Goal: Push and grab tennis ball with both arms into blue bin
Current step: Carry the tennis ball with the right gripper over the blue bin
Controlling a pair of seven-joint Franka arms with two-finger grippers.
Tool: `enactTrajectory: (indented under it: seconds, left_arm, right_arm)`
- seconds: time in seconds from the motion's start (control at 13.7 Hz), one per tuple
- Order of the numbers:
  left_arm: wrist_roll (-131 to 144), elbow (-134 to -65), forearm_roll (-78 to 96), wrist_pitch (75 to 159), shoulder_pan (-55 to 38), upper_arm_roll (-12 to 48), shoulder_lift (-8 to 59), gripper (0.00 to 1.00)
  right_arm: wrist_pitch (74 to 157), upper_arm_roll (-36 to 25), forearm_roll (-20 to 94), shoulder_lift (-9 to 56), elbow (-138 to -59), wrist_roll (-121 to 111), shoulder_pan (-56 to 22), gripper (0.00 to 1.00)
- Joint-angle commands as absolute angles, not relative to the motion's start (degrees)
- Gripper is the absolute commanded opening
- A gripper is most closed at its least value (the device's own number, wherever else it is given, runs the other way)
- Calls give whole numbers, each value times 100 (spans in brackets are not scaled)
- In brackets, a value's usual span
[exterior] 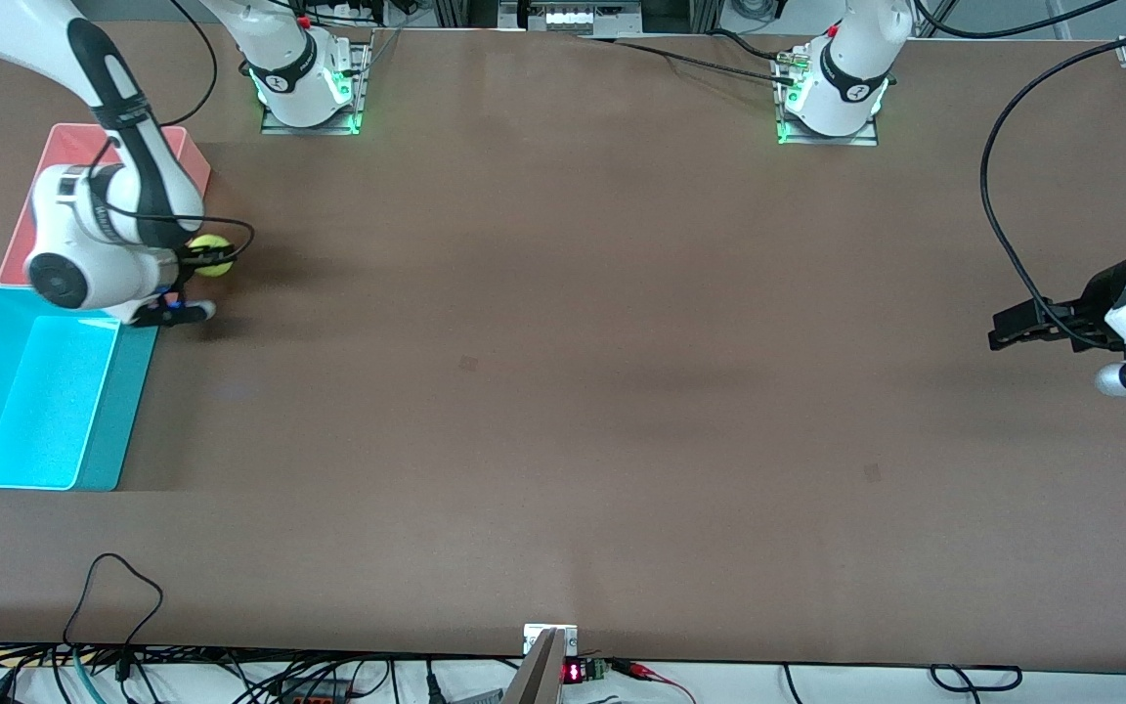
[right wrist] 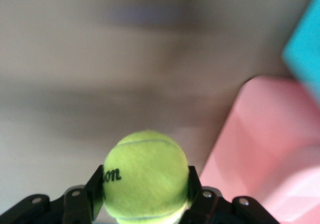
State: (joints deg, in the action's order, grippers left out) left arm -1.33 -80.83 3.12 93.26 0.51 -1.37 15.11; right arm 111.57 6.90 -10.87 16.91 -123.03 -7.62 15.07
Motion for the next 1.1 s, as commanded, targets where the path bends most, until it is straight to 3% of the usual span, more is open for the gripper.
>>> enactTrajectory:
  seconds: [0.0,0.51,1.02]
  left_arm:
    - [-44,-9102,422,9824,18,-176,793,100]
    - [325,-9334,396,9580,9,-97,606,100]
    - [220,-9115,168,9572,-53,-88,668,100]
  right_arm:
    - [10785,756,-1151,1731,-11507,-940,1521,26]
    - [10793,730,-1528,1845,-10399,-1573,1608,31]
    - [11881,388,-1696,2504,-9897,-2539,1907,31]
